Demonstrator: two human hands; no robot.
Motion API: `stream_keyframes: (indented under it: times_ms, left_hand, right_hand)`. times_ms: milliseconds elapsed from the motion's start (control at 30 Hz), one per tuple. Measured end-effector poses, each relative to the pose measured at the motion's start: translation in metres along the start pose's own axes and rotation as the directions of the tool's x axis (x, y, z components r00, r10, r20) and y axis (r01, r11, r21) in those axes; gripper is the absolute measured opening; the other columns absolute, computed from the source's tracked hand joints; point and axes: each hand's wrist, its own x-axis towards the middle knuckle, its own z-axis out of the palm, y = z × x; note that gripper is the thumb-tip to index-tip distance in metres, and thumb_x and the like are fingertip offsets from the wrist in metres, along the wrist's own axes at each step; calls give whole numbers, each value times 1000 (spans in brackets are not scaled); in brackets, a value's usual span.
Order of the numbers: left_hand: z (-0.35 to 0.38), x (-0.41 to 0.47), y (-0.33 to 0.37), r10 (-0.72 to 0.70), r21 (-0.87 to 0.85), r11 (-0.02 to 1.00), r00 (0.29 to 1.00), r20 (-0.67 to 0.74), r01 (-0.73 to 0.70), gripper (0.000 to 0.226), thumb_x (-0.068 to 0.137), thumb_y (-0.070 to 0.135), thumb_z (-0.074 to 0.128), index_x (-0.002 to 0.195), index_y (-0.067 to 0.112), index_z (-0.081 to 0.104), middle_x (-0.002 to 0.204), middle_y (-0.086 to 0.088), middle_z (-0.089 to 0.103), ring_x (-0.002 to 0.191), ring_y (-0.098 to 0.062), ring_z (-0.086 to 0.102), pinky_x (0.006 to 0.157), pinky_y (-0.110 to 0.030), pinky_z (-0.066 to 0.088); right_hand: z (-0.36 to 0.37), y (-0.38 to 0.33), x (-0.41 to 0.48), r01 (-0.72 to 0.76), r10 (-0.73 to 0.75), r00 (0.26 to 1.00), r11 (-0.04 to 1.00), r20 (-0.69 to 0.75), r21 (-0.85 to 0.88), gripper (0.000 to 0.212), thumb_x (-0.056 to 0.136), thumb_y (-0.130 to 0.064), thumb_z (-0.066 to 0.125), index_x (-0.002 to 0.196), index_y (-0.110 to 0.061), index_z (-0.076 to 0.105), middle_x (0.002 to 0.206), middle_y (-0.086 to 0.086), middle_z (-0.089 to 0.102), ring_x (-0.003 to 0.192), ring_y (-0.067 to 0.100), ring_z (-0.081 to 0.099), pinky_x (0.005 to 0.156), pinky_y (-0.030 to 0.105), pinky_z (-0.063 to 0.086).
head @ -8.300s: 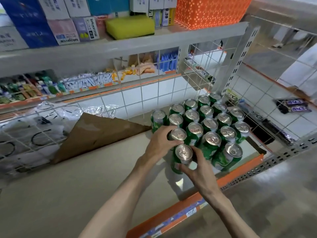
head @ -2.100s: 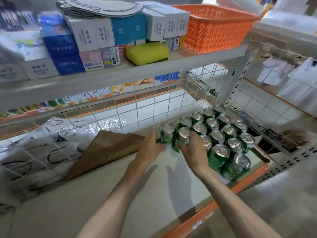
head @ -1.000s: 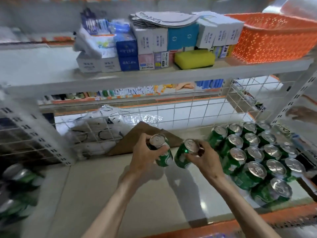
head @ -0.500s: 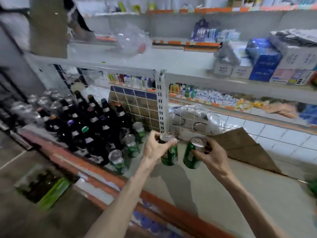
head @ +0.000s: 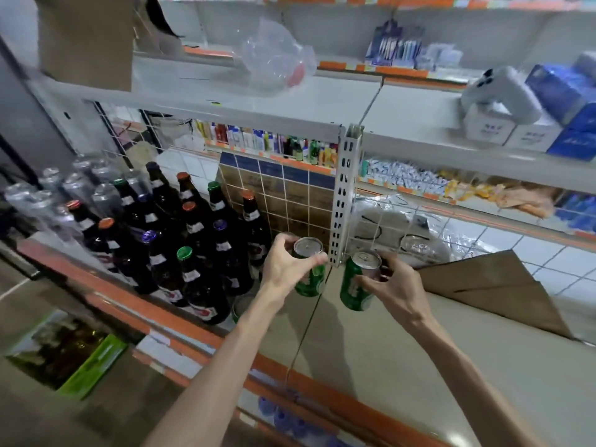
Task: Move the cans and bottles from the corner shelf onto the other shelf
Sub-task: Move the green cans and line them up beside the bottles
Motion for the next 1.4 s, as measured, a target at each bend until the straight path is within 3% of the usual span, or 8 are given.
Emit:
stream_keyframes:
  times_ms: [133,233,300,500,700,833,1133,1400]
  left_hand:
    - [8,19,-2,-1,-15,1000,998,64,2,67,59,48,92,112,25,59,108,7,63,104,-16,59,90,-33,51]
    - [21,29,-10,31,-31,999,995,93,-28,62,62,35,94,112,17,61,95,15,58,98,-14,62,76,-17,49]
    - [32,38,-18,47,-25,999,993,106,-45,62,62,34,93,111,16,61,96,9,64,97,-14,63,64,-7,45]
    - [53,57,-36,28,-44,999,992,126,-22,57,66,33,92,110,19,59,94,20,56,84,9,49,60,-9,36]
    - [65,61,-52,67,-142,989,982,175,-42,54,67,20,91,111,14,60,102,6,67,90,-3,63,64,-4,46]
    - [70,61,-54,90,-177,983,973,214,-52,57,66,24,92,113,19,60,107,4,70,99,-10,67,79,-20,52]
    - [73,63,-56,96,-179,982,967,235,-54,60,68,30,90,117,21,58,111,7,68,102,-5,64,80,-18,47]
    - [76,66,-56,93,-174,983,967,236,-52,57,68,27,91,116,25,60,108,10,70,96,4,65,74,-12,49]
  right_hand:
    - [1,1,10,-42,42,998,999,-41,-12,58,73,-19,84,125,-15,59,93,-13,66,86,2,64,80,33,56]
    - [5,9,16,-80,80,996,997,-36,-4,56,74,-19,83,124,-19,57,88,-19,64,83,-5,61,76,29,54]
    - [10,17,21,-101,101,994,995,-38,13,54,73,-19,83,121,-22,58,91,-17,66,85,-2,62,79,29,55]
    - [36,52,35,-105,106,992,994,-65,18,56,72,-21,84,123,-19,59,100,-11,69,93,3,64,84,33,56]
    - [50,79,42,-131,136,982,990,-131,47,61,69,-24,87,123,-20,59,104,-9,69,98,7,64,85,34,56]
    - [47,86,45,-134,146,980,987,-135,90,58,71,-20,86,122,-22,58,104,-9,69,98,7,64,86,33,55]
    - [37,101,52,-120,117,993,987,33,110,60,77,-14,81,129,-28,55,112,-12,67,105,4,61,93,36,53]
    - [39,109,54,-82,76,996,990,54,114,62,77,-12,80,130,-28,53,116,-13,65,109,5,60,96,36,52]
